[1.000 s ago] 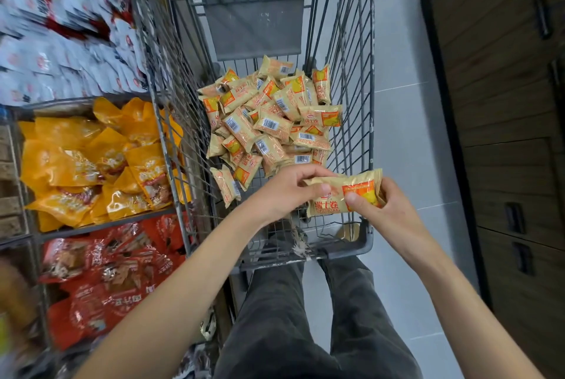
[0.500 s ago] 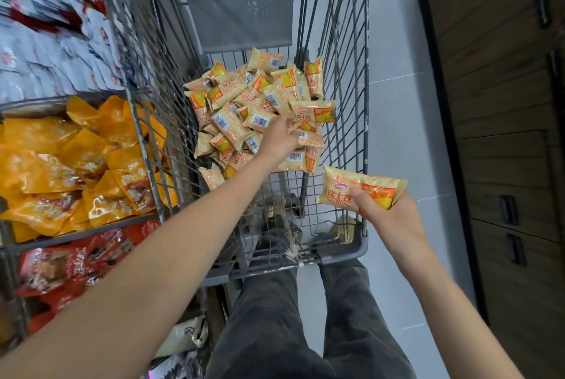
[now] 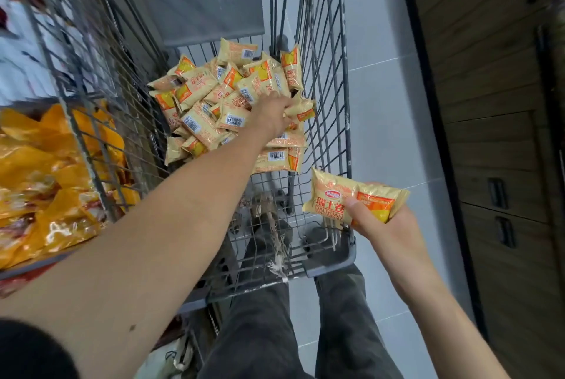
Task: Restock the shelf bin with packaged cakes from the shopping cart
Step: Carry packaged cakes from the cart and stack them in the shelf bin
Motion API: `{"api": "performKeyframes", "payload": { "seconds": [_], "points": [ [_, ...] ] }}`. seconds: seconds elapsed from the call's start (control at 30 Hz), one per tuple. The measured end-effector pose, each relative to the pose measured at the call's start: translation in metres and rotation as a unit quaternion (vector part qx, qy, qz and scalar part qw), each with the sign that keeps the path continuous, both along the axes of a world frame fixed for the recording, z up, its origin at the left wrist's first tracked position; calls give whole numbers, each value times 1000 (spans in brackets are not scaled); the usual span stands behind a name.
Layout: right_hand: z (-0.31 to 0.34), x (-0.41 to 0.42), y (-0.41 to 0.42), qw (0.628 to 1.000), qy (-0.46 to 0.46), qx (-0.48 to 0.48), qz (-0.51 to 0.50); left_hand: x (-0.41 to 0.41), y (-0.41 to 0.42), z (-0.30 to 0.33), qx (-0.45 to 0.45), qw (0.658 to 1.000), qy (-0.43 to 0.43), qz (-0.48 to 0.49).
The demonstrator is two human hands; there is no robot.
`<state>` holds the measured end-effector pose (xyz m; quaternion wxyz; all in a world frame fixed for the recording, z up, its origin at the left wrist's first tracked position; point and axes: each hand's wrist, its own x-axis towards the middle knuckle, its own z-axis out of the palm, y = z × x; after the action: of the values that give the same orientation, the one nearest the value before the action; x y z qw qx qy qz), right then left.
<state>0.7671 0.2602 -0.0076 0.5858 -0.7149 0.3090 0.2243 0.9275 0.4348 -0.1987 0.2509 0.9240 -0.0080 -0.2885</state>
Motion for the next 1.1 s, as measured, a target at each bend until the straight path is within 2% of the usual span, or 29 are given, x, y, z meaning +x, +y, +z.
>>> {"api": "performKeyframes", "payload": {
  "seconds": [0.2, 0.3, 0.43, 0.5, 0.63, 0.73, 0.87, 1.0, 1.1],
  "points": [
    [7, -1, -1, 1000, -4, 15, 16, -58, 15, 63, -54, 985, -80, 142],
    [18, 0, -2, 999, -13, 26, 45, -104, 30, 113, -114, 965, -57, 227],
    [31, -6, -6, 993, -28, 39, 103, -178, 42, 169, -143, 943, -42, 299],
    [37, -15, -12, 988, -38, 48, 141, -213, 38, 188, -148, 921, -40, 359],
    [47, -36, -31, 975, -42, 74, 205, -283, 9, 218, -171, 846, -85, 498],
    [51, -54, -46, 956, -42, 88, 276, -343, -24, 236, -142, 798, -127, 571],
    [54, -82, -44, 925, -33, 101, 366, -429, -72, 254, -179, 700, -128, 679],
    [58, -127, -13, 863, -3, 118, 491, -518, -102, 278, -171, 616, -128, 758],
    [73, -172, 26, 797, -21, 121, 591, -584, -112, 297, -135, 530, -162, 822]
  ]
}}
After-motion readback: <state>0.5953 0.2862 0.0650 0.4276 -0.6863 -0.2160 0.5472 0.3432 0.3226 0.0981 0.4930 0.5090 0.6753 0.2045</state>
